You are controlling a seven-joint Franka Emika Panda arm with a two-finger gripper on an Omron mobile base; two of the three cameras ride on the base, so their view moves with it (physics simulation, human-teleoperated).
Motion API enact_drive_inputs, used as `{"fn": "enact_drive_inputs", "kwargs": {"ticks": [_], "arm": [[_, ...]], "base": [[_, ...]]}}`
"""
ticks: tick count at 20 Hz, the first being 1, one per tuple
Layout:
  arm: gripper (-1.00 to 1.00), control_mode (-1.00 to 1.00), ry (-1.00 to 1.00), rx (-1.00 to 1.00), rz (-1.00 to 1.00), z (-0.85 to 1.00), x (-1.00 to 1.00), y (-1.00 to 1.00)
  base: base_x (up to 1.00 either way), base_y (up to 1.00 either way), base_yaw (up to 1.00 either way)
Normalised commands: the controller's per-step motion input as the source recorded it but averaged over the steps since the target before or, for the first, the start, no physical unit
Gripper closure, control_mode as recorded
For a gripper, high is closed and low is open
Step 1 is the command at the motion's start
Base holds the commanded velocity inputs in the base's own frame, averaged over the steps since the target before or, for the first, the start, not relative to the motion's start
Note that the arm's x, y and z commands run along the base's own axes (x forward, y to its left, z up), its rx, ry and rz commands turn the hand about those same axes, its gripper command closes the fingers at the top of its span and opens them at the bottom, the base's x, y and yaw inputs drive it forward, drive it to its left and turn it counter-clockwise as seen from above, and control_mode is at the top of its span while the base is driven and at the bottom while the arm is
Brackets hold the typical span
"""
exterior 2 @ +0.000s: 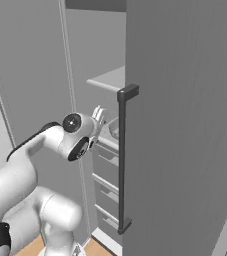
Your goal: Take the meat container that has the chicken drumstick and place it on the second highest rack of the freezer. Then take the vegetable container that has the lime and potato and place it on the highest rack of the freezer.
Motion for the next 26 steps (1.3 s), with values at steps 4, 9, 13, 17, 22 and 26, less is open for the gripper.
{"fn": "enact_drive_inputs", "kwargs": {"ticks": [4, 9, 13, 17, 22, 26], "arm": [[-1.00, -1.00, 0.10, 0.04, 0.03, 0.97, -0.69, 0.05], [-1.00, -1.00, 0.12, -0.06, 0.22, 0.58, -0.90, 0.21], [-1.00, -1.00, 0.09, -0.38, 0.52, 0.12, -0.67, 0.12], [-1.00, -1.00, 0.09, -0.58, 0.63, 0.04, -0.46, 0.08], [-1.00, -1.00, 0.02, -0.66, 0.63, 0.00, -0.36, 0.06], [-1.00, -1.00, 0.10, -0.65, 0.65, -0.02, -0.20, 0.02]], "base": [[0.00, 0.00, 0.00], [0.00, 0.00, 0.00], [0.00, 0.00, 0.00], [0.00, 0.00, 0.00], [0.00, 0.00, 0.00], [0.00, 0.00, 0.00]]}}
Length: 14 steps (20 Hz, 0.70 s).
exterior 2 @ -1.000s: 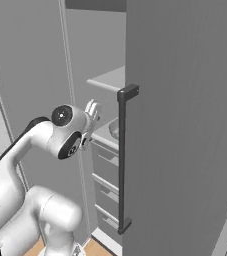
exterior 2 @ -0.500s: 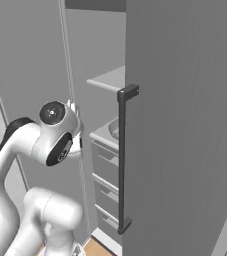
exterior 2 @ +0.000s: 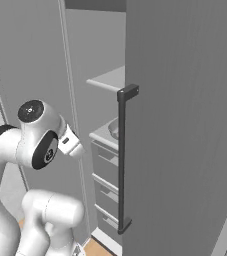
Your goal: Take the meat container that has the chicken drumstick and place it on the second highest rack of the freezer. Then take the vegetable container that has the lime and potato and place it on the highest rack of the freezer.
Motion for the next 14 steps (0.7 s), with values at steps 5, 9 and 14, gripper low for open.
{"fn": "enact_drive_inputs", "kwargs": {"ticks": [5, 9, 14], "arm": [[-1.00, -1.00, 0.23, -0.36, 0.65, -0.04, -0.36, -0.03], [-1.00, -1.00, 0.04, -0.05, 0.13, -0.11, -0.26, 0.01], [-1.00, -1.00, 0.00, 0.00, 0.01, 0.00, -0.01, 0.02]], "base": [[0.00, 0.00, 0.00], [0.00, 0.00, 0.00], [0.00, 0.00, 0.00]]}}
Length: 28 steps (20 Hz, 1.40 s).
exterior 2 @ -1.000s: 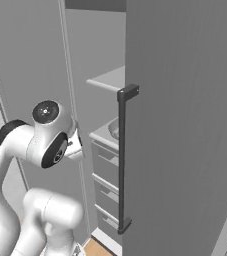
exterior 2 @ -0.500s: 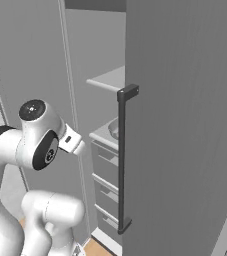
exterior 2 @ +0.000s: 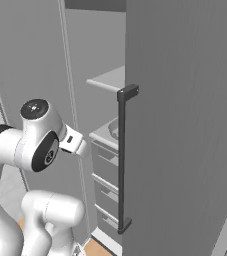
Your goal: Take the meat container that has the chicken drumstick and place it on the second highest rack of the freezer. Then take the vegetable container that has the lime and potato and place it on the highest rack of the freezer.
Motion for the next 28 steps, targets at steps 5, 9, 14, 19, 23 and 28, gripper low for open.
{"fn": "enact_drive_inputs", "kwargs": {"ticks": [5, 9, 14, 19, 23, 28], "arm": [[-1.00, 1.00, -0.02, 0.00, -0.01, 0.00, -0.20, 0.04], [-1.00, 1.00, 0.00, 0.00, 0.00, 0.00, 0.00, 0.00], [-1.00, 1.00, 0.00, 0.00, 0.00, 0.00, 0.00, 0.00], [-1.00, 1.00, 0.00, 0.00, 0.00, 0.00, 0.00, 0.00], [-1.00, 1.00, 0.00, 0.00, 0.00, 0.00, 0.00, 0.00], [-1.00, 1.00, 0.00, 0.00, 0.00, 0.00, 0.00, 0.00]], "base": [[-0.40, 0.13, -0.07], [-1.00, 0.05, -0.36], [-0.50, -0.68, -0.43], [0.00, -1.00, -0.35], [0.00, -1.00, -0.29], [0.00, -1.00, -0.31]]}}
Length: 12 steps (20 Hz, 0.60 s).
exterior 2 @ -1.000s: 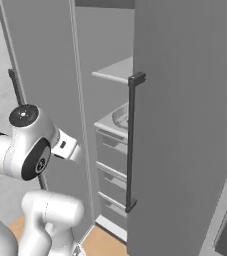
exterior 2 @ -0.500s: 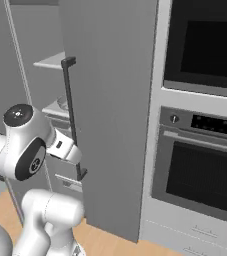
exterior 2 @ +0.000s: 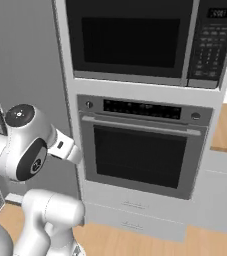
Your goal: Take the meat container that has the chicken drumstick and place it on the second highest rack of the freezer. Then take the vegetable container that has the lime and potato and place it on the highest rack of the freezer.
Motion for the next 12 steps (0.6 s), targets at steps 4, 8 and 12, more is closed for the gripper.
{"fn": "enact_drive_inputs", "kwargs": {"ticks": [4, 8, 12], "arm": [[-1.00, 1.00, 0.00, 0.00, 0.00, 0.00, 0.00, 0.00], [-1.00, 1.00, 0.00, 0.00, 0.00, 0.00, 0.00, 0.00], [-1.00, 1.00, 0.00, 0.00, 0.00, 0.00, 0.00, 0.00]], "base": [[0.24, -1.00, -0.22], [0.36, -1.00, -0.18], [0.46, -1.00, -0.14]]}}
